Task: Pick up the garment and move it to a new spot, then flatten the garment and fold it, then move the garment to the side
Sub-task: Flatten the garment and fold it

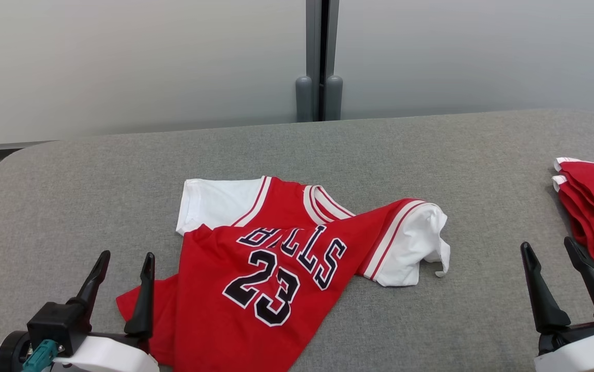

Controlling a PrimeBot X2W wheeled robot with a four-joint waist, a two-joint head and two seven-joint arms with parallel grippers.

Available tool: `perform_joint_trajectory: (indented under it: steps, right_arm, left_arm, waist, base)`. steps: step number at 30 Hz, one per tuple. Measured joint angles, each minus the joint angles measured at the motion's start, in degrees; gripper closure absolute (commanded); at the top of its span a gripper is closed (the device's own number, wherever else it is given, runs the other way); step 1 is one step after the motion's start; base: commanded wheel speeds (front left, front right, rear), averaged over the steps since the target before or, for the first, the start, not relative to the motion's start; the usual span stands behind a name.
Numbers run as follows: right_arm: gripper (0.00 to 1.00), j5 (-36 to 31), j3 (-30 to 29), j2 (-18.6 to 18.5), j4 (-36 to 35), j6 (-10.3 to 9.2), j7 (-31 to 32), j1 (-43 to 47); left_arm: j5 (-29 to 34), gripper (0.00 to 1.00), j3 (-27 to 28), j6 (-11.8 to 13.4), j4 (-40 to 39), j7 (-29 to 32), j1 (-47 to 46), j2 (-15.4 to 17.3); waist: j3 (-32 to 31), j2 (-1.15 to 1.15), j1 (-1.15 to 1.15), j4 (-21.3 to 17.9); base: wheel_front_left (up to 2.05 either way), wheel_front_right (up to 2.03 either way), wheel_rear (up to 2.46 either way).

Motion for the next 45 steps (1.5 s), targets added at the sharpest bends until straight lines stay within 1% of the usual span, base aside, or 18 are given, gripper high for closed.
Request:
perform_joint_trajectory:
  steps: [6,9,11,13,16,18,23,24,25,26,29,34,36,41,45]
  right_arm:
    - [0.00,0.0,-0.1,0.1,0.0,0.00,0.0,0.0]
    - [0.00,0.0,-0.2,0.0,-0.2,0.00,0.0,-0.1]
    - [0.00,0.3,-0.2,0.0,-0.3,0.00,0.0,-0.5]
    - [0.00,0.4,0.0,-0.2,-0.6,0.00,0.0,-1.1]
    - [0.00,0.7,0.4,-0.5,-0.8,0.00,-0.1,-2.2]
    - [0.00,0.9,0.7,-0.7,-0.6,0.00,-0.5,-3.0]
    - [0.00,1.8,1.1,-1.4,-0.1,0.00,-1.2,-4.6]
    - [0.00,1.8,1.3,-1.5,0.0,0.00,-1.4,-4.9]
    - [0.00,2.0,1.3,-1.6,0.2,0.00,-1.6,-5.1]
    - [0.00,2.1,1.4,-1.7,0.3,0.00,-1.8,-5.4]
    - [0.00,2.4,0.9,-1.8,0.8,0.00,-2.2,-5.7]
    - [0.00,2.4,0.4,-1.8,0.7,0.00,-2.6,-6.2]
    - [0.00,2.4,0.3,-1.8,0.7,0.00,-2.6,-6.4]
    - [0.00,2.9,0.4,-1.9,0.2,0.00,-2.7,-7.9]
    - [0.00,3.6,0.9,-2.1,0.6,0.00,-3.8,-10.0]
  left_arm:
    - [0.4,0.00,-0.4,0.5,-0.6,0.1,0.1,-0.1]
    - [0.4,0.00,-1.4,0.8,-0.5,1.6,0.1,-0.4]
    - [-0.1,0.00,-2.7,0.4,0.2,3.2,0.0,-1.1]
    - [-0.7,0.00,-4.1,-0.5,1.7,4.7,-0.1,-1.9]
    - [-2.3,0.00,-6.0,-2.0,6.0,6.3,-1.1,-3.7]
    - [-3.0,0.00,-6.7,-2.6,10.3,6.9,-2.3,-4.8]
    - [-5.1,0.00,-5.7,-3.2,21.1,6.0,-5.8,-6.7]
    - [-5.4,0.13,-5.5,-3.9,22.7,5.3,-6.5,-6.9]
    - [-5.7,0.86,-5.4,-4.5,23.8,4.2,-7.2,-7.1]
    - [-5.8,1.00,-5.2,-4.8,24.8,3.7,-8.2,-7.2]
    - [-5.3,1.00,-4.5,-5.1,26.0,0.4,-10.8,-7.0]
    - [-3.1,1.00,-3.2,-4.7,24.9,-2.9,-16.3,-4.9]
    - [-2.8,1.00,-3.1,-4.7,24.6,-3.0,-17.5,-4.4]
    - [-0.9,1.00,-2.7,-4.5,23.8,-2.5,-25.1,-2.3]
    - [-0.3,1.00,-1.5,-4.7,26.3,-1.2,-33.4,-0.4]
  waist:
    - [0.3,0.00,0.00,0.2]
    - [0.6,0.00,0.00,0.4]
    - [1.2,0.00,0.00,0.5]
    - [2.0,0.00,0.00,0.7]
    - [3.9,0.00,0.00,0.8]
    - [5.2,0.00,0.00,0.7]
    - [8.3,0.00,0.00,0.4]
    - [8.9,0.00,0.00,0.2]
    - [9.4,0.00,0.00,0.1]
    - [9.8,0.00,0.00,-0.1]
    - [10.9,0.00,0.00,-0.5]
    - [12.0,0.00,0.00,-0.5]
    - [12.2,0.00,0.00,-0.4]
    - [14.0,0.00,0.00,-0.7]
    - [16.5,0.00,0.00,-2.4]
  base:
    - [0.00,0.00,0.00]
    - [0.00,0.00,0.00]
    - [0.00,0.00,0.00]
    - [0.00,0.00,0.00]
    - [0.00,0.00,0.00]
    - [0.00,0.00,0.00]
    - [0.00,0.00,0.00]
    - [0.00,0.00,0.00]
    - [0.00,0.00,0.00]
    - [0.00,0.00,0.00]
    - [0.00,0.00,0.00]
    - [0.00,0.00,0.00]
    - [0.00,0.00,0.00]
    - [0.00,0.00,0.00]
    - [0.00,0.00,0.00]
